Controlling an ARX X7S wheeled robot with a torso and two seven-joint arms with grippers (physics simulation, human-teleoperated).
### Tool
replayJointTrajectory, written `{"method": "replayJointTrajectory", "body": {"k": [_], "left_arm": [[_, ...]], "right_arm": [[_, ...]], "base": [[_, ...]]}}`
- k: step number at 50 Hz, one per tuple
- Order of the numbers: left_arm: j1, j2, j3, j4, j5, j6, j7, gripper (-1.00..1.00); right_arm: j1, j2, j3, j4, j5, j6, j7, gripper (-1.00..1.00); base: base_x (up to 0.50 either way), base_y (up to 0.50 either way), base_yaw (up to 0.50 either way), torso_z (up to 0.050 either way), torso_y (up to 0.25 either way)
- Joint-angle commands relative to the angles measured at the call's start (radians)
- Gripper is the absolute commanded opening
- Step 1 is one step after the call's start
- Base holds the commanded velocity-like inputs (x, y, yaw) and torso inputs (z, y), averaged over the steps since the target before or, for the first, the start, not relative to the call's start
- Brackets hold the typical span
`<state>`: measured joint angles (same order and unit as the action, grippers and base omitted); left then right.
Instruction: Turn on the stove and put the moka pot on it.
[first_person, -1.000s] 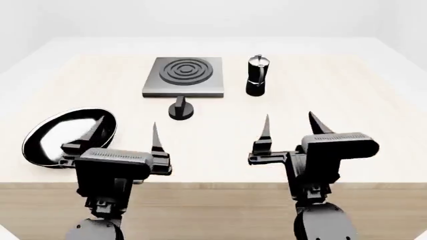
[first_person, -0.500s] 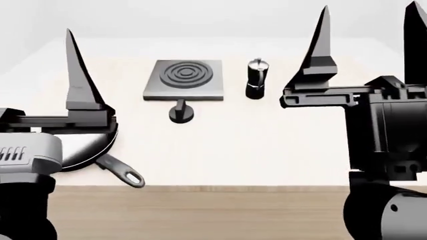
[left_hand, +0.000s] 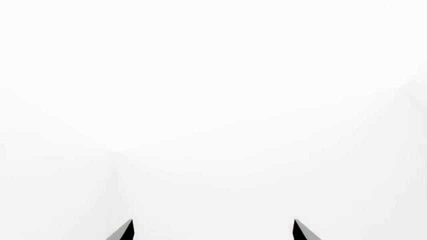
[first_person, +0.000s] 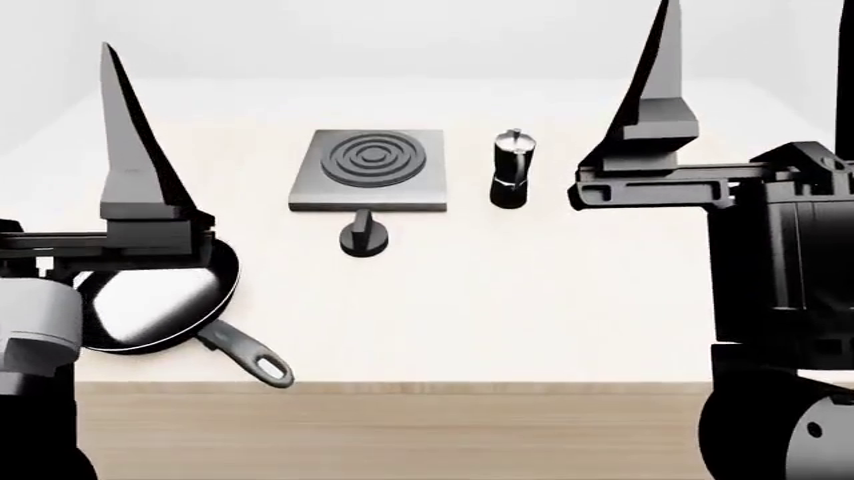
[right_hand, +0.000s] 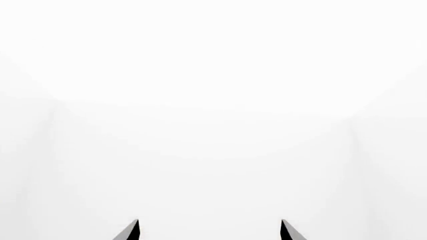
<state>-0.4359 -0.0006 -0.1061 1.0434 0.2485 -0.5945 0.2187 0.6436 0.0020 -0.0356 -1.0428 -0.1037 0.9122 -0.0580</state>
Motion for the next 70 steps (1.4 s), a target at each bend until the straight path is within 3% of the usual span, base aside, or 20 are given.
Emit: {"method": "replayJointTrajectory", "body": {"k": [1, 46, 70], "left_arm": [[0.014, 0.0, -0.001, 0.004, -0.003, 0.008, -0.005, 1.0], [0.068, 0.0, -0.007, 0.004, -0.02, 0.075, -0.026, 1.0], [0.083, 0.0, -0.015, 0.004, -0.032, 0.084, -0.028, 1.0]], "right_arm": [[-0.012, 0.0, -0.002, -0.004, 0.014, -0.01, 0.017, 1.0], [-0.032, 0.001, -0.007, -0.004, 0.012, -0.008, 0.014, 1.0], [-0.046, 0.001, -0.013, -0.004, 0.013, -0.021, 0.015, 1.0]], "base": [[0.0, 0.0, 0.0, 0.05, 0.0], [0.0, 0.09, 0.0, 0.004, 0.0], [0.38, 0.0, 0.0, 0.0, 0.0]]}}
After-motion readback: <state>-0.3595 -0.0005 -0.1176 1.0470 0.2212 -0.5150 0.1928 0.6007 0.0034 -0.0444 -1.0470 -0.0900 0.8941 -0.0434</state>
